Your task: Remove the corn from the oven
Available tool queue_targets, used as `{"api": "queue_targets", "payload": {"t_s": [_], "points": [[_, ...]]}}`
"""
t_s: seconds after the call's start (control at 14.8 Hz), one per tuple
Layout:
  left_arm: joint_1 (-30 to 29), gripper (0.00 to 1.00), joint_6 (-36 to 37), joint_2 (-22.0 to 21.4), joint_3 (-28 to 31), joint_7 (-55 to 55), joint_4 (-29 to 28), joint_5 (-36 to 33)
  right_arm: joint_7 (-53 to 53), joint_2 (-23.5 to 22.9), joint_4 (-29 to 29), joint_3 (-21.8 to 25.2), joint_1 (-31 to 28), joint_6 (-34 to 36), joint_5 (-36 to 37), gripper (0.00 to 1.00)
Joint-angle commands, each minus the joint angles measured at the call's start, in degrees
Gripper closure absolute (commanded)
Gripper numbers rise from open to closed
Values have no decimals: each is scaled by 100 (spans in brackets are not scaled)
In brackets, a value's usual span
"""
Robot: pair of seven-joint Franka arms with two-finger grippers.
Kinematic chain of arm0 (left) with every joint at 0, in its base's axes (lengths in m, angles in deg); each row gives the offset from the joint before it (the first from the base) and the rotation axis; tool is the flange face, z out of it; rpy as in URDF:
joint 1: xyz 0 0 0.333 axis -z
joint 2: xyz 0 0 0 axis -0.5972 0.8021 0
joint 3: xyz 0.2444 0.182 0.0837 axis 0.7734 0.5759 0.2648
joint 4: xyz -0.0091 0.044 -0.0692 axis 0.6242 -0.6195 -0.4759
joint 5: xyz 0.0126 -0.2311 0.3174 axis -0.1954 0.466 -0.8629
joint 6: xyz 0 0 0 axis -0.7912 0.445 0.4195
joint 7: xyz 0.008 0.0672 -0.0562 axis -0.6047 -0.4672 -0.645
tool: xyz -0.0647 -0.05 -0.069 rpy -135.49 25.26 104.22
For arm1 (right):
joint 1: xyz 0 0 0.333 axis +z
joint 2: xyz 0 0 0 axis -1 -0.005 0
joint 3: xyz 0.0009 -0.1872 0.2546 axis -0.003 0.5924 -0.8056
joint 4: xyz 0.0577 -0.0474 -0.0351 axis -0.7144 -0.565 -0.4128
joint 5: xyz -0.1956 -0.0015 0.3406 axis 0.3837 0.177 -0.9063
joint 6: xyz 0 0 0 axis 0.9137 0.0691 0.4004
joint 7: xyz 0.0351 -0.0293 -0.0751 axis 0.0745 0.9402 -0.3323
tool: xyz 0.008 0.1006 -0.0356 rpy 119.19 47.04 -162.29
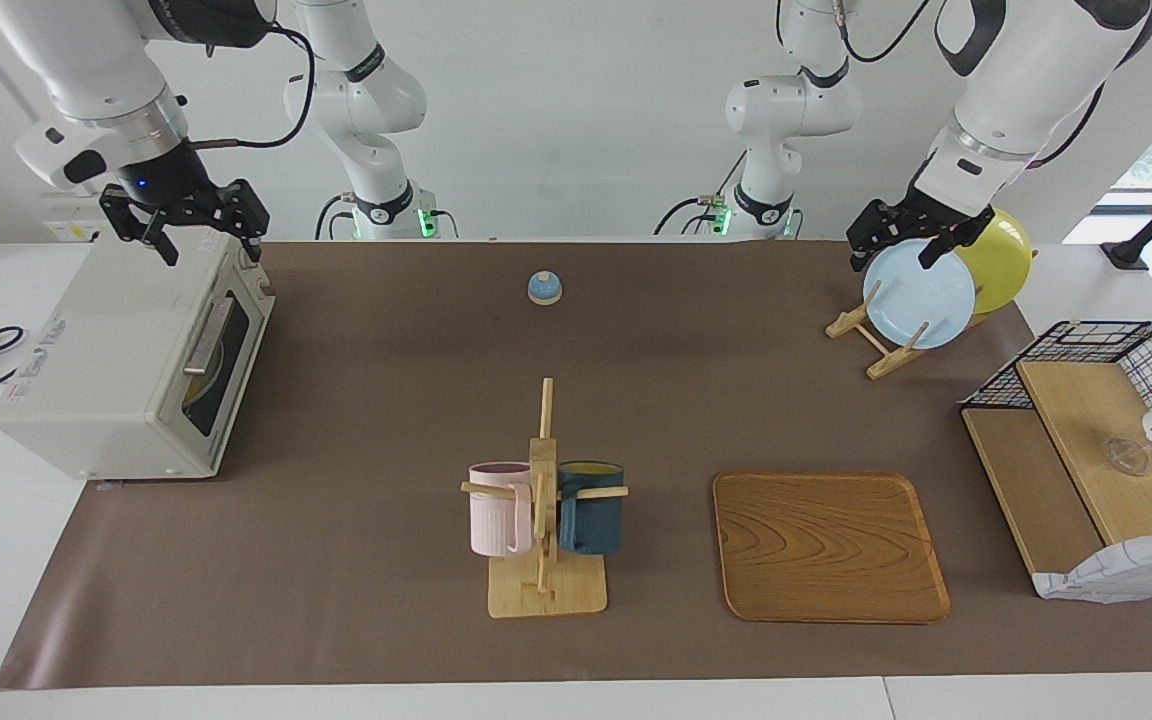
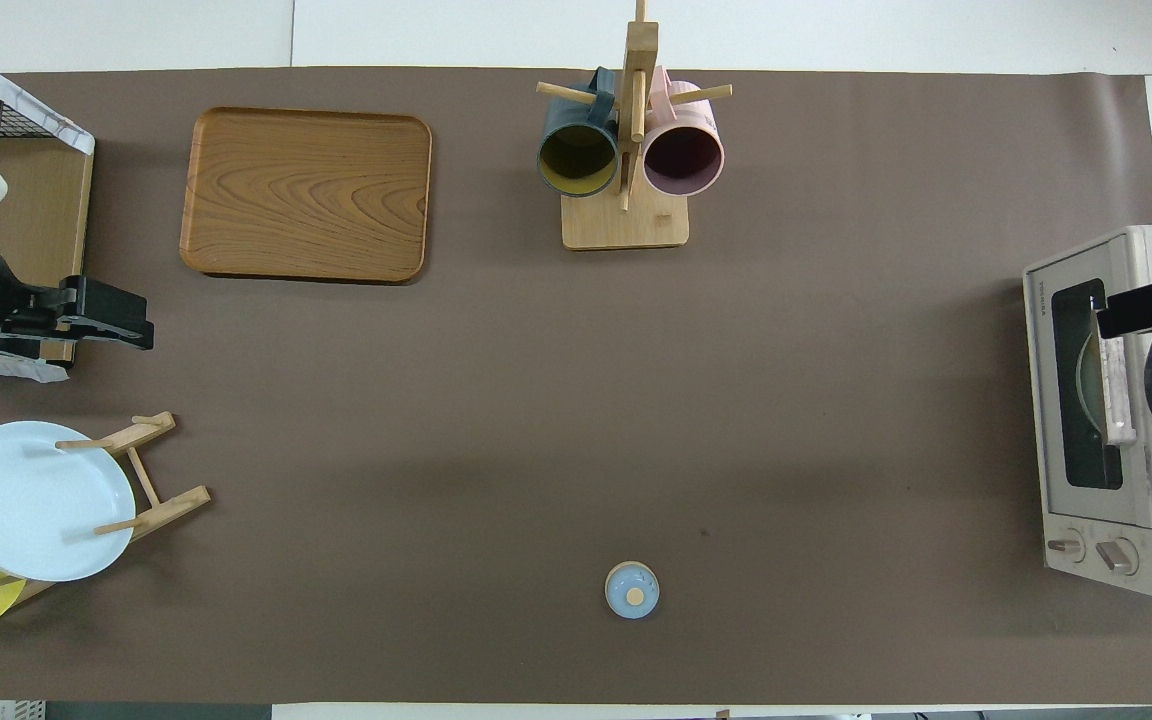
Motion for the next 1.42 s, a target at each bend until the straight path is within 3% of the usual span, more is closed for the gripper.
{"api": "queue_targets", "payload": {"t_s": [0.0,0.54,0.61,0.68,0.74,0.95,1.15,1.35], "points": [[-55,0,108,-73,-33,11,13,-96,86,59,-39,-22,-33,-65,-120,0],[-55,0,108,-73,-33,11,13,-96,42,129,-267,-13,-68,-293,-102,0],[-55,0,108,-73,-33,11,13,-96,42,190,-424,-13,-77,-364,-102,26],[-55,0,108,-73,-33,11,13,-96,-2,243,-530,-4,-138,-364,-102,78],[-55,0,108,-73,-33,11,13,-96,-211,261,-584,-4,-217,-390,-102,100],[-55,0,108,-73,-33,11,13,-96,-1073,261,-689,5,-244,-460,-76,100],[-55,0,108,-73,-33,11,13,-96,-533,314,-1425,13,-411,-1302,-32,100],[-55,0,108,-73,-33,11,13,-96,-276,305,-1656,13,-622,-1358,-14,100]]}}
